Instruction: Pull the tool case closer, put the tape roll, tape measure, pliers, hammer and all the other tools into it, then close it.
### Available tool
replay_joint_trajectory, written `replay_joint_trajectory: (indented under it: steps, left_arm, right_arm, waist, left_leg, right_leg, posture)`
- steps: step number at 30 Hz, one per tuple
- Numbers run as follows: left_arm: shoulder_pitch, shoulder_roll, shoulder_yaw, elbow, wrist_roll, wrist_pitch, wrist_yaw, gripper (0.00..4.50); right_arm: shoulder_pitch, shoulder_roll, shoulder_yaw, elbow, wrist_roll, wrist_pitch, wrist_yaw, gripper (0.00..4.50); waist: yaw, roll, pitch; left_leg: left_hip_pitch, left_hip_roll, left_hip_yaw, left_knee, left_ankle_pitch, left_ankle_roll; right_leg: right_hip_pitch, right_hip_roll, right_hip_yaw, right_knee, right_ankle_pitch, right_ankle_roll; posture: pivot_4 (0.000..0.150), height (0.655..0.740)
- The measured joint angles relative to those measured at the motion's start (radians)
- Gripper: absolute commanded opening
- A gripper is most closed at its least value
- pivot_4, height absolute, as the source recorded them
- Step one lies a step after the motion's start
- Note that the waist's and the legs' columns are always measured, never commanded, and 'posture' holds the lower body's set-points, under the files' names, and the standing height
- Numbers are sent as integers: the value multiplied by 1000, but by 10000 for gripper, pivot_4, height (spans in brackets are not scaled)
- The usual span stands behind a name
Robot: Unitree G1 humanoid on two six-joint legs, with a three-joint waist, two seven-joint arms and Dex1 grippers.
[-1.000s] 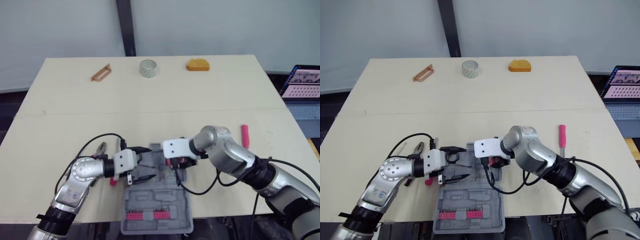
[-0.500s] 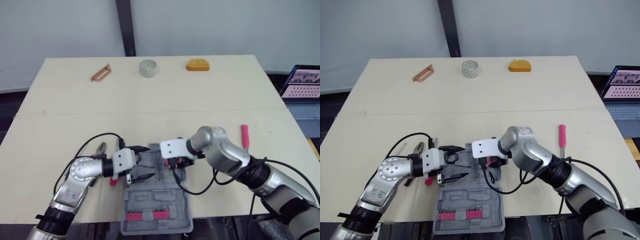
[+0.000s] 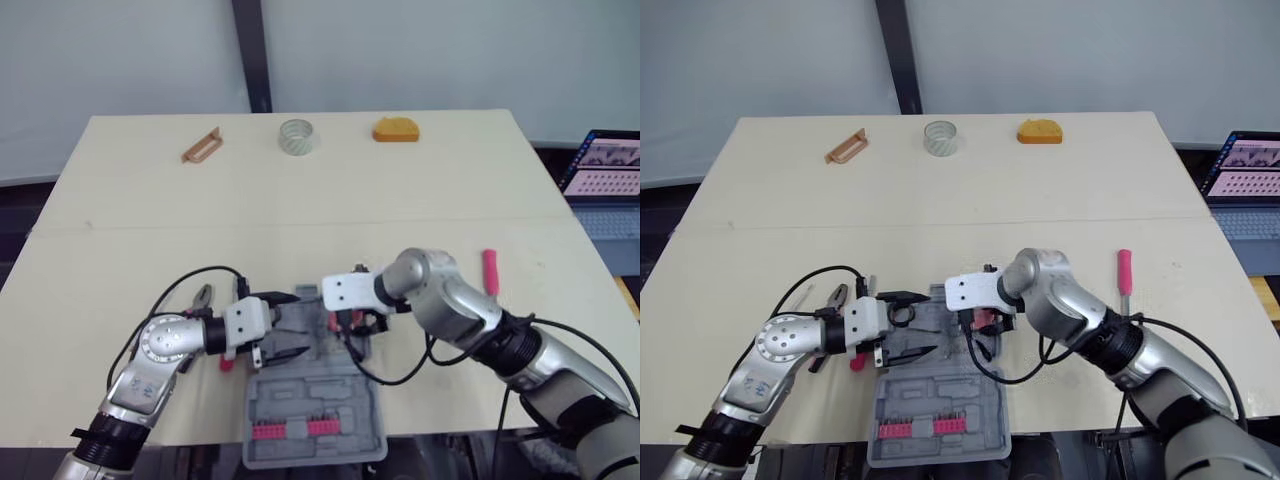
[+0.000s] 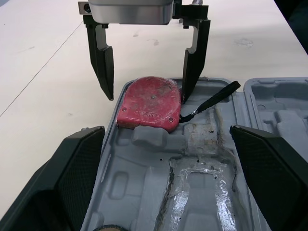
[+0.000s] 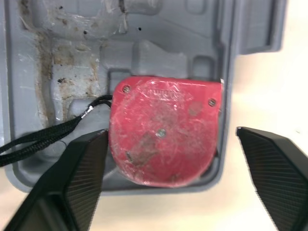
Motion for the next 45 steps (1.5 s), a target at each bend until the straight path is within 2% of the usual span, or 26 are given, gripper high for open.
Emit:
replay_joint_trajectory:
  steps: [6,10,13,17,22,27,45]
  left_arm:
    - [17,0,0,-3,0,0,0,45000]
    - [19,2,1,-4,-1,1,0,45000]
    - [20,4,1,-6,-2,2,-1,45000]
    - [21,14,3,-9,-4,3,-7,45000]
    - [11,14,4,-8,-5,3,-10,45000]
    - [-3,14,4,-8,-5,3,-17,45000]
    - [-12,13,2,-6,-5,19,-28,45000]
  right_arm:
    - [53,-19,-97,-115,92,67,25,44315]
    - [132,-7,-232,-126,189,-7,-8,44315]
    - [186,0,-324,-118,249,-84,-50,36174]
    - [257,6,-412,-94,327,-160,-72,16280]
    - [332,62,-472,-8,404,-331,-99,16280]
    - [363,77,-475,89,403,-437,-127,16280]
    - [376,90,-453,301,380,-625,-139,16280]
  waist:
    - [1,0,0]
    - [5,0,0]
    - [3,0,0]
    - [4,0,0]
    - [3,0,0]
    - [3,0,0]
    - [3,0,0]
  left_leg:
    - [0,0,0,0,0,0]
    - [0,0,0,0,0,0]
    - [0,0,0,0,0,0]
    - [0,0,0,0,0,0]
    - [0,0,0,0,0,0]
    - [1,0,0,0,0,0]
    - [1,0,0,0,0,0]
  right_leg:
    - [0,0,0,0,0,0]
    - [0,0,0,0,0,0]
    - [0,0,0,0,0,0]
    - [0,0,0,0,0,0]
    - [1,0,0,0,0,0]
    - [1,0,0,0,0,0]
    - [1,0,0,0,0,0]
  posture:
    - [1500,7400]
    - [1500,7400]
    - [1500,7400]
    - [1500,7400]
    - [1500,7400]
    - [1500,7400]
    - [1500,7400]
